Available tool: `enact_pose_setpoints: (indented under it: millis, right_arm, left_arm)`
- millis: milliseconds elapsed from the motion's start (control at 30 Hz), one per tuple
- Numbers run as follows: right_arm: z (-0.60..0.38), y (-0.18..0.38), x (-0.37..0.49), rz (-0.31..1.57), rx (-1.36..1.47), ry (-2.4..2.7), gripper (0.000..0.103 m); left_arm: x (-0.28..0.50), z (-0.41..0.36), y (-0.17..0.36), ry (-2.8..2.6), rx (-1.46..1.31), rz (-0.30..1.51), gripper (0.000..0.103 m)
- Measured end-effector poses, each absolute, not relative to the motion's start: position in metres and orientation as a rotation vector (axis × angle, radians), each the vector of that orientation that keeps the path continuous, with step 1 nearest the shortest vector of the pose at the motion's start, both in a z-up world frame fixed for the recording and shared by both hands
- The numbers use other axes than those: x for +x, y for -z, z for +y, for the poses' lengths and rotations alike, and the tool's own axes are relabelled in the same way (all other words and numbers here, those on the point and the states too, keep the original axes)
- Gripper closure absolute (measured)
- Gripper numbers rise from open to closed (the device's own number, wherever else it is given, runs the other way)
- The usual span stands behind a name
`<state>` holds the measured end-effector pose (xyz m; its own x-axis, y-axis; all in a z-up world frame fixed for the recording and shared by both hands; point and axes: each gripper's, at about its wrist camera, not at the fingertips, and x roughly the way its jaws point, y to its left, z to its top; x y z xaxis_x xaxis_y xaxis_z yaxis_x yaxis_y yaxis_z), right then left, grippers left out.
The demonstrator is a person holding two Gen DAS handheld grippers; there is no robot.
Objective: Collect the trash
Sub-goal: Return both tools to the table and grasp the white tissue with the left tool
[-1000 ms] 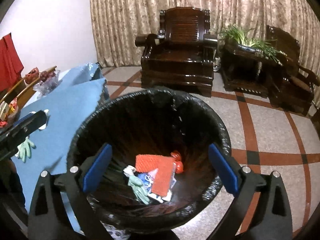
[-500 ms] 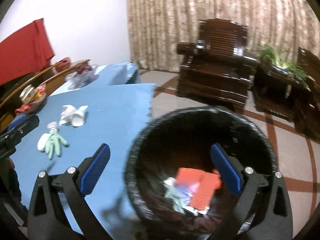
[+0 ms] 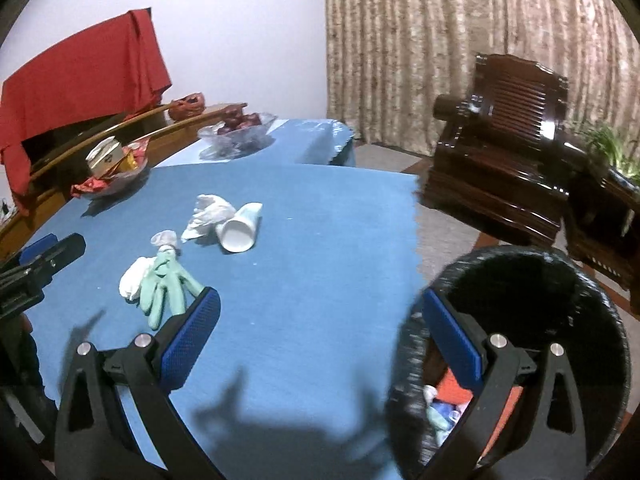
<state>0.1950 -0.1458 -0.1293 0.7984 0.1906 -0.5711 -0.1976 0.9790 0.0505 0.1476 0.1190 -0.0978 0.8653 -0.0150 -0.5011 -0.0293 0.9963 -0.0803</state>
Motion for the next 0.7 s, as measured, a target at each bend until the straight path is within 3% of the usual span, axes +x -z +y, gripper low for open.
enact_pose_setpoints:
  millis: [533,700]
  right_arm:
    - [-0.065,0.162,0.239,0.669,-0.047,-0.282,0.005]
    - [-0.055,0.171,0.246,0.688,-0.058,-0.297,0.005]
  left_arm:
    - [0.189,0.173,0.164,-0.047,-0.105,0.655,0.037]
    - [0.198,0.176,0.18,-0.043,-0.12,0.691,0.04]
